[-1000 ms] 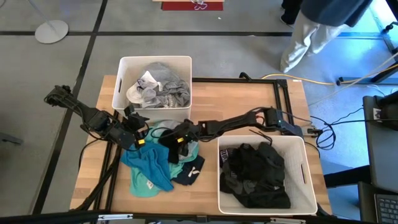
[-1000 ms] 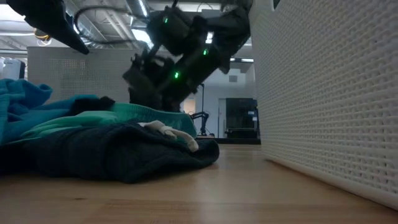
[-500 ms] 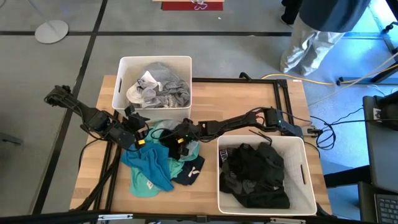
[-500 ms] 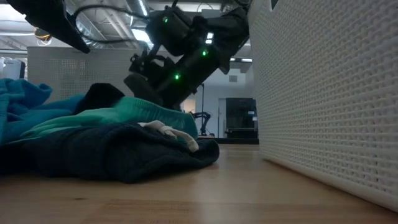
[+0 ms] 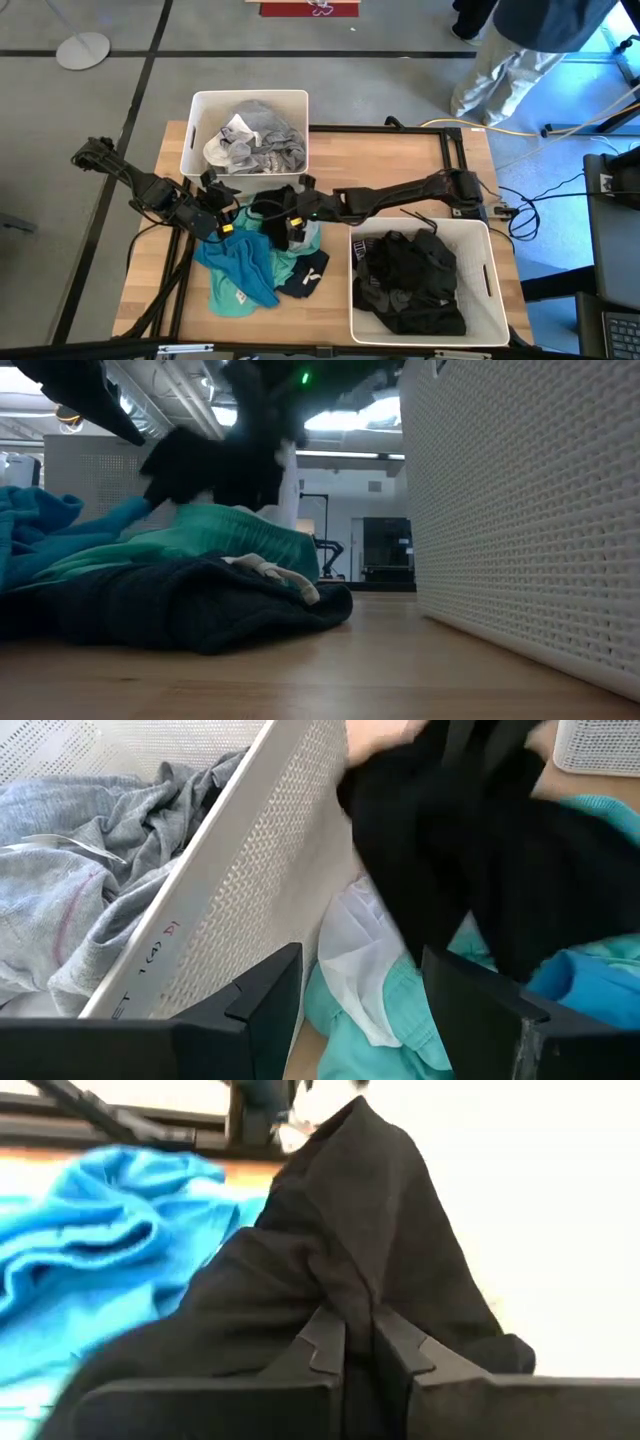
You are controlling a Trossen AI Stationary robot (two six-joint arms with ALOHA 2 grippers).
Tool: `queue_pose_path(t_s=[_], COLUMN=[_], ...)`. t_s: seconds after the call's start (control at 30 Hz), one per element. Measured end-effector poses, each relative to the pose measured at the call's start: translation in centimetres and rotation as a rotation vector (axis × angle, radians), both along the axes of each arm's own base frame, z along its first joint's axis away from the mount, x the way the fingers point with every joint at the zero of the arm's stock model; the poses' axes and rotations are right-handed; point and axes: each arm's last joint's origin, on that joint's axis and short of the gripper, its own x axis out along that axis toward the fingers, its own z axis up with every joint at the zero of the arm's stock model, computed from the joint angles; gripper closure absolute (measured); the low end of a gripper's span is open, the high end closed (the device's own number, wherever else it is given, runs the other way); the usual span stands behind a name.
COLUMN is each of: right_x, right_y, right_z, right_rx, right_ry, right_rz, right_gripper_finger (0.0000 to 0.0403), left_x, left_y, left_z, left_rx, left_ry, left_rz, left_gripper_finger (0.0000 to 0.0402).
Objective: Sort clothes
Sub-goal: Put the black underwear into the bottom right laundry bin
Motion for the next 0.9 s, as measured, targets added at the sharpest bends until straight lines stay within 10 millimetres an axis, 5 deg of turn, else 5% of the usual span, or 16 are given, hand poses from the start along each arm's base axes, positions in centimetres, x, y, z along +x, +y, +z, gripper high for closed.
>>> queue_pose_path(t_s=[0.4,0.9], right_x=[-6.2,-18.2], right_y=[2.8,6.2], right_z=[10.0,18.9], right_rx=[-0.075,0.044], right_ry=[-0.116,-0.21], right_rz=[0.011,-0.025], right_gripper_finger=[0.0367,0.0364], left_x=[0.0,0.0], left_y=[0.0,0.0], left_z=[0.0,0.0], left_rx=[0.0,0.0], left_ry=[0.0,0.0], left_rz=[0.0,0.0], left_gripper_finger=[0.0205,0.0205])
